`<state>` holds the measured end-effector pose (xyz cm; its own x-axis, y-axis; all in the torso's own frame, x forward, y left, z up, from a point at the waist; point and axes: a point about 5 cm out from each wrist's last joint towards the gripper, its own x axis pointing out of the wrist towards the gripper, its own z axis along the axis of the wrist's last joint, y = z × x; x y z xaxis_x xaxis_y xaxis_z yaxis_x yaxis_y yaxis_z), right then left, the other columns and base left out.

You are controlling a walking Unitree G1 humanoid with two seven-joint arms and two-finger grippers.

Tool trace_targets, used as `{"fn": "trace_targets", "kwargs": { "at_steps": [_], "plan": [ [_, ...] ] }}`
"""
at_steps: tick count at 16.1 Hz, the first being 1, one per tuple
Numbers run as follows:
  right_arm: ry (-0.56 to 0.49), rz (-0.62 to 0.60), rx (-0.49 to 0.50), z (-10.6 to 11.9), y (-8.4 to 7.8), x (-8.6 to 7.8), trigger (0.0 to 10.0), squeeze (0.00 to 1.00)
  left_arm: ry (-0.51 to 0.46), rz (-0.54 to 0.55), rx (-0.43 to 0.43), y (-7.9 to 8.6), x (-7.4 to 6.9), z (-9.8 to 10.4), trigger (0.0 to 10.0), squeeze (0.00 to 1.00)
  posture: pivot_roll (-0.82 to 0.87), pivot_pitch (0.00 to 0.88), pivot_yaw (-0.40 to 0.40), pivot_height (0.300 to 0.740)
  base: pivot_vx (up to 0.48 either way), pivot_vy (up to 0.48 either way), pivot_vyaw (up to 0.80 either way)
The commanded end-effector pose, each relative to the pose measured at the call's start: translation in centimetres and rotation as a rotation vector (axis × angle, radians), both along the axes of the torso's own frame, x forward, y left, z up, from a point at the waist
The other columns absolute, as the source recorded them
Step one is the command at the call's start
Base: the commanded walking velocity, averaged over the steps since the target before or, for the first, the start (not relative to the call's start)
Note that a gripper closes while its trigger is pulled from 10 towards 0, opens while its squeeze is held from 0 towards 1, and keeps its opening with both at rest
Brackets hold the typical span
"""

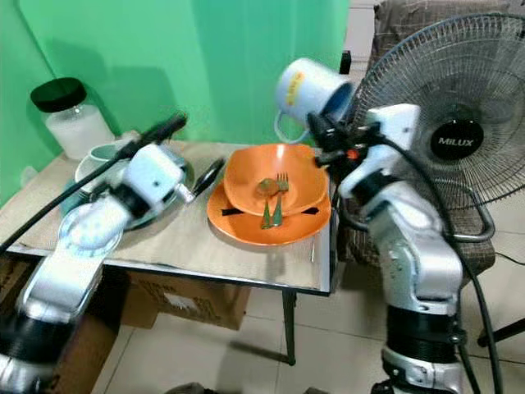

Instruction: Setting the table

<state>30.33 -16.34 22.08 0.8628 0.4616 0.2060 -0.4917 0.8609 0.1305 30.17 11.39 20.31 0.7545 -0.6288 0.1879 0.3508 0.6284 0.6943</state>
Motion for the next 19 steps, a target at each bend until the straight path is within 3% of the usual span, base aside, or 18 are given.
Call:
{"fn": "trace_targets", "kwargs": {
  "at_steps": [1,2,3,5,9,14,15,16,19],
  "plan": [
    [-0.009,-0.006,-0.005,0.7,0.6,-0.3,0.0,0.0,-0.045,-0.007,0.122,-0.3,0.4,-1.0,10.0,1.0,-0.05,0.0,0.095,0.74,0.0,0.0,0.0],
    [0.002,-0.007,0.001,0.9,1.1,-0.4,0.0,0.0,-0.117,-0.018,0.194,-1.0,1.1,-0.9,10.0,0.88,-0.05,0.0,0.093,0.74,0.0,0.0,0.0],
    [0.004,-0.008,0.011,1.1,1.5,-0.4,0.0,0.0,-0.171,-0.045,0.239,-1.7,1.5,-0.8,10.0,0.0,-0.04,0.0,0.097,0.74,0.0,0.0,0.0],
    [0.005,-0.044,0.045,1.6,1.8,-0.2,0.0,0.0,-0.201,-0.12,0.304,-2.5,1.5,-1.3,10.0,0.0,-0.05,0.0,0.11,0.74,0.0,0.0,0.0],
    [0.02,-0.004,0.111,2.6,2.9,-0.6,0.0,0.0,-0.328,-0.165,0.34,-4.0,2.4,-1.5,10.0,0.0,-0.05,0.0,0.117,0.74,0.0,0.0,0.0],
    [0.015,0.043,0.137,3.4,3.2,-1.5,0.0,0.0,-0.466,-0.096,0.341,-4.8,4.0,-0.7,10.0,0.0,-0.07,0.0,0.13,0.74,0.0,0.0,0.0],
    [0.017,0.043,0.14,3.4,3.2,-1.5,0.0,0.0,-0.472,-0.092,0.333,-4.9,4.2,-0.6,6.6,0.0,-0.07,0.0,0.133,0.74,0.0,0.0,0.0],
    [0.018,0.045,0.145,3.5,3.2,-1.5,0.0,0.0,-0.483,-0.085,0.328,-5.0,4.2,-0.7,0.0,0.0,-0.07,0.0,0.132,0.74,0.0,0.0,0.0],
    [0.024,0.06,0.146,3.5,3.3,-1.6,0.0,0.0,-0.525,-0.061,0.3,-4.9,4.3,-0.5,0.0,0.0,-0.07,0.0,0.129,0.74,0.0,0.0,0.0]
  ]
}}
